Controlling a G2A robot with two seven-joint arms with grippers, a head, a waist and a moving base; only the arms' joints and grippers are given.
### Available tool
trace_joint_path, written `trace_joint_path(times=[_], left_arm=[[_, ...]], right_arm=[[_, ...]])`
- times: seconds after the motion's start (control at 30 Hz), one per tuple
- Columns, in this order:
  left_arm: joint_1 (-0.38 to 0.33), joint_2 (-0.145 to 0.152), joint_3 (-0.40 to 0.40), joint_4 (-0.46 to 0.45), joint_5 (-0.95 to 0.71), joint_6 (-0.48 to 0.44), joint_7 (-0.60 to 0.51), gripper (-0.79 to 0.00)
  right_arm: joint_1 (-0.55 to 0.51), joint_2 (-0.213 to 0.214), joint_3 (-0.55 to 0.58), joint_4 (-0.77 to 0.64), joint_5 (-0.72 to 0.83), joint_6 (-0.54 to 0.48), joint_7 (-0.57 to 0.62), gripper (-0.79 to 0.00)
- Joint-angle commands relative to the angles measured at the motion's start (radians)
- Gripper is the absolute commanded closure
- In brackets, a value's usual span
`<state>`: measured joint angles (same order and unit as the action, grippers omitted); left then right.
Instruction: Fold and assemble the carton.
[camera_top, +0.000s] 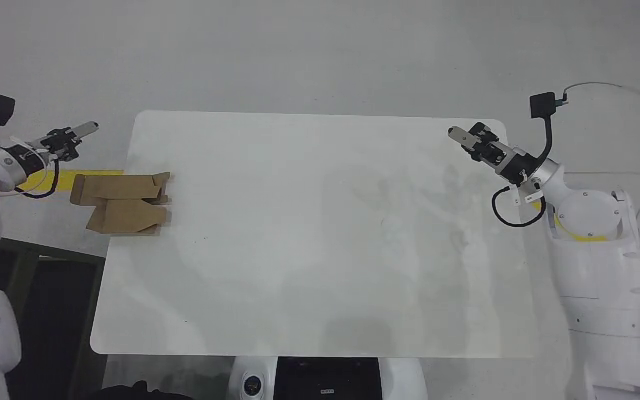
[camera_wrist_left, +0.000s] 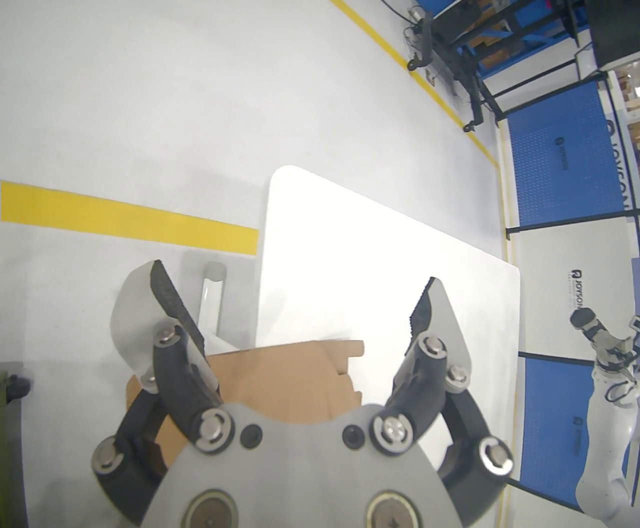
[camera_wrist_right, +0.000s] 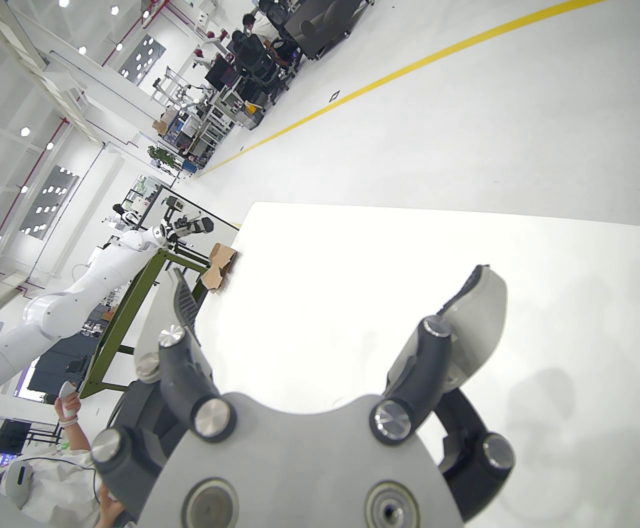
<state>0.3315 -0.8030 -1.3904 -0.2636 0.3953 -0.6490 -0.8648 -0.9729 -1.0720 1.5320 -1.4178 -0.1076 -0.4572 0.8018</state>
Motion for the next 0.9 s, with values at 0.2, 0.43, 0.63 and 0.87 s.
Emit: trace_joint_path(times=[0.2, 0.43, 0.63, 0.87], left_arm=[[0.01, 0.016, 0.046, 0.041, 0.145, 0.104, 0.123, -0.785], [0.027, 0.023, 0.094, 0.043, 0.259, 0.122, 0.15, -0.785], [0.019, 0.02, 0.107, 0.045, 0.267, 0.076, 0.128, -0.785], [0.018, 0.02, 0.133, 0.047, 0.302, 0.011, 0.075, -0.785]], right_arm=[[0.0, 0.0, 0.0, 0.0, 0.0, 0.0, 0.0, -0.785], [0.0, 0.0, 0.0, 0.0, 0.0, 0.0, 0.0, -0.785], [0.0, 0.0, 0.0, 0.0, 0.0, 0.0, 0.0, -0.785], [0.0, 0.0, 0.0, 0.0, 0.0, 0.0, 0.0, -0.785]])
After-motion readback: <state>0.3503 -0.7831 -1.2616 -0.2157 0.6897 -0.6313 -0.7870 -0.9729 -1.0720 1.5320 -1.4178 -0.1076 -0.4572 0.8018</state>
